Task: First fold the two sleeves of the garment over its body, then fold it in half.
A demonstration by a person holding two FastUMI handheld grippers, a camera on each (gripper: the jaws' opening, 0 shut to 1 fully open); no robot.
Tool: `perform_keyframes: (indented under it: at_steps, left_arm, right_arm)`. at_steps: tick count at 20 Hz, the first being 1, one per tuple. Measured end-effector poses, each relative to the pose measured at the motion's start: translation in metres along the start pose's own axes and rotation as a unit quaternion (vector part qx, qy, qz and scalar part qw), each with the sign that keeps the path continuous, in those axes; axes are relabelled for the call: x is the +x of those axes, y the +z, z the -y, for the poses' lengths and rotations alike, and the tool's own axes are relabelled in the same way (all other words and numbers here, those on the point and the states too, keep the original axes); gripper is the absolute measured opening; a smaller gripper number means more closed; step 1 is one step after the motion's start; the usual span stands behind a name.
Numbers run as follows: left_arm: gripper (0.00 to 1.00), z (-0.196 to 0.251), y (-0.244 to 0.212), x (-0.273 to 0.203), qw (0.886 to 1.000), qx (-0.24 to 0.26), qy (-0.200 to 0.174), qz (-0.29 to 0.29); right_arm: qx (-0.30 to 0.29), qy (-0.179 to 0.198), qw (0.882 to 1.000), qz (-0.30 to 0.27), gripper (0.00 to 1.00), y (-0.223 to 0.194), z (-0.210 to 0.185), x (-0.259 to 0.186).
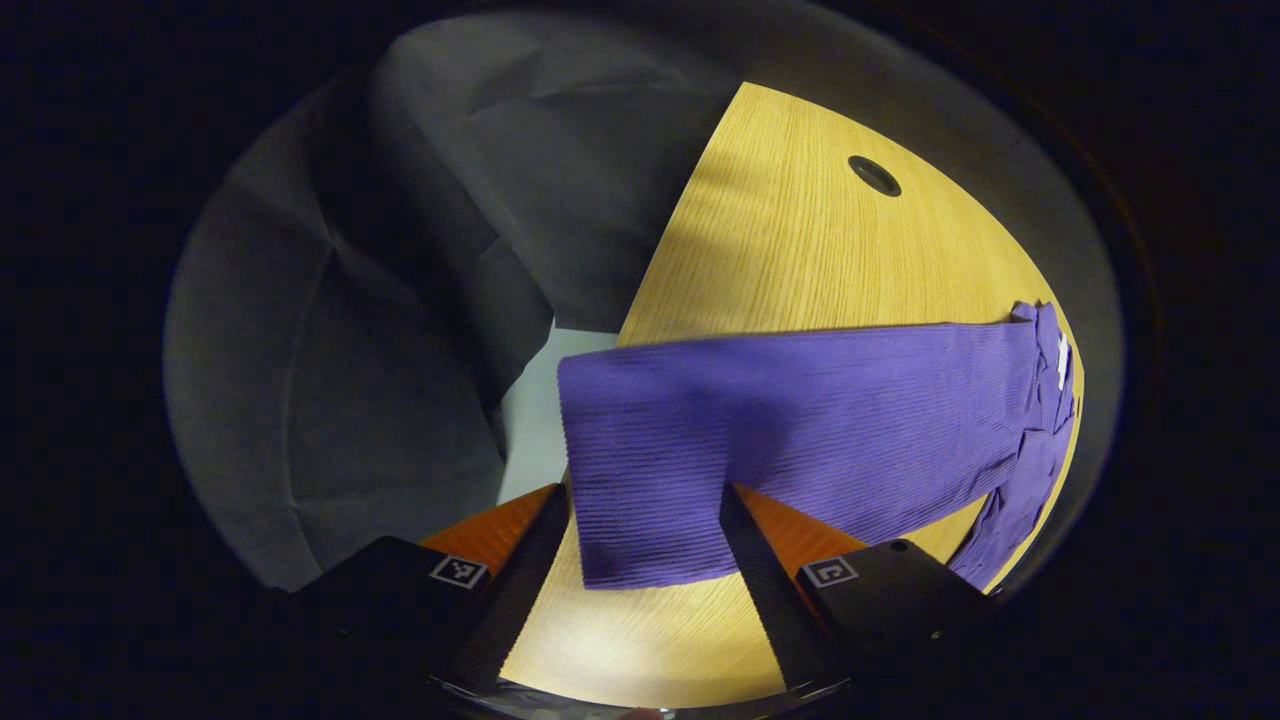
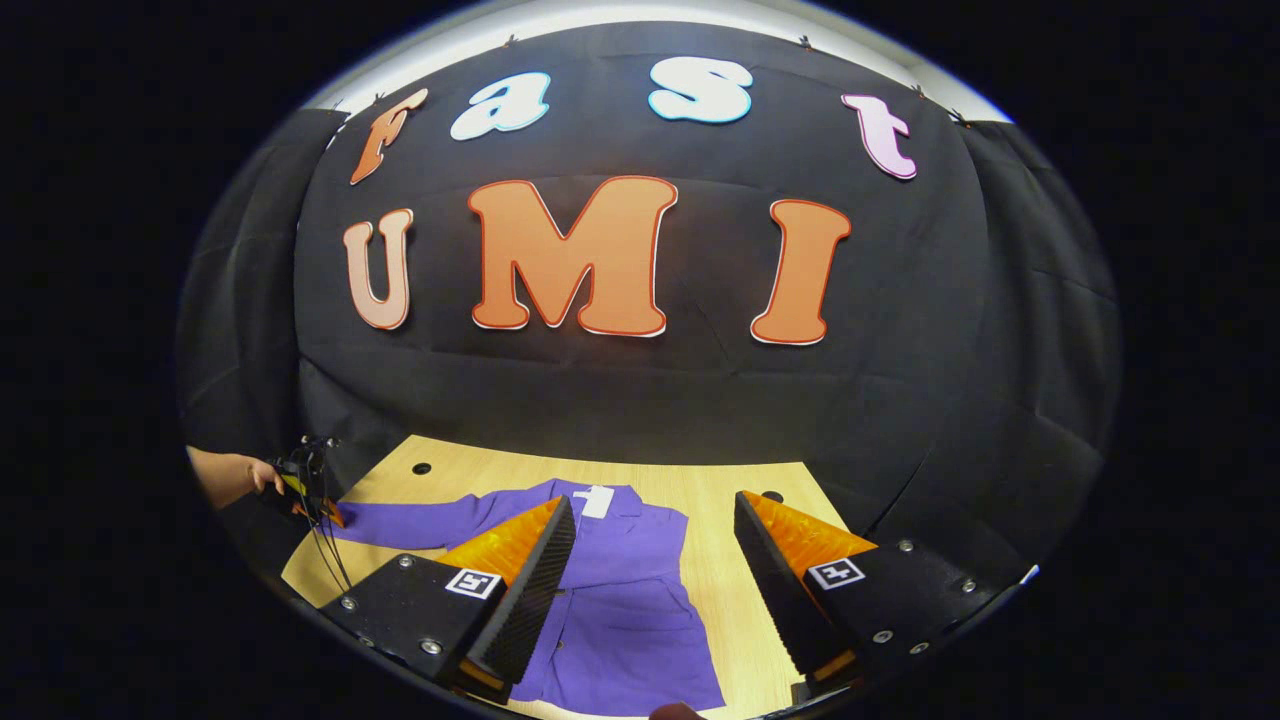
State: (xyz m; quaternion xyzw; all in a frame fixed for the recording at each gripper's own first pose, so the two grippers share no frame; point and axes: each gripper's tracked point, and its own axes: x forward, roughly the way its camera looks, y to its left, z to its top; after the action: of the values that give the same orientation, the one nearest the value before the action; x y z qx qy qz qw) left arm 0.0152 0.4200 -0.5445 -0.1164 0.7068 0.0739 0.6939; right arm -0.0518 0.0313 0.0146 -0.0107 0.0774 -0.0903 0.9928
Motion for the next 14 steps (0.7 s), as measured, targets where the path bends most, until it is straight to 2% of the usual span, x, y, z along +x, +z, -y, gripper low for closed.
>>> perform_keyframes:
  at_steps: [1, 3, 6, 8, 14]
  left_arm:
    - [0.97, 0.001, -0.002, -0.003, 1.000, 0.002, 0.000, -0.005]
    - [0.86, 0.007, 0.000, -0.001, 1.000, 0.006, -0.006, -0.010]
    - [0.34, 0.019, 0.000, -0.003, 1.000, 0.002, -0.020, -0.013]
    - [0.10, 0.024, 0.001, -0.007, 1.000, -0.002, -0.021, -0.011]
    - [0.07, 0.045, 0.014, -0.062, 0.999, 0.034, -0.025, 0.029]
  right_arm:
    - [0.004, 0.000, 1.000, 0.001, 0.95, 0.001, -0.001, -0.001]
    - [0.008, 0.002, 1.000, 0.002, 0.95, 0.000, 0.000, -0.001]
    - [0.009, 0.005, 1.000, 0.001, 0.95, -0.001, 0.001, -0.001]
    - [0.011, 0.008, 1.000, -0.003, 0.95, -0.003, 0.004, -0.002]
    - [0.026, 0.013, 1.000, 0.003, 0.96, 0.001, 0.029, 0.002]
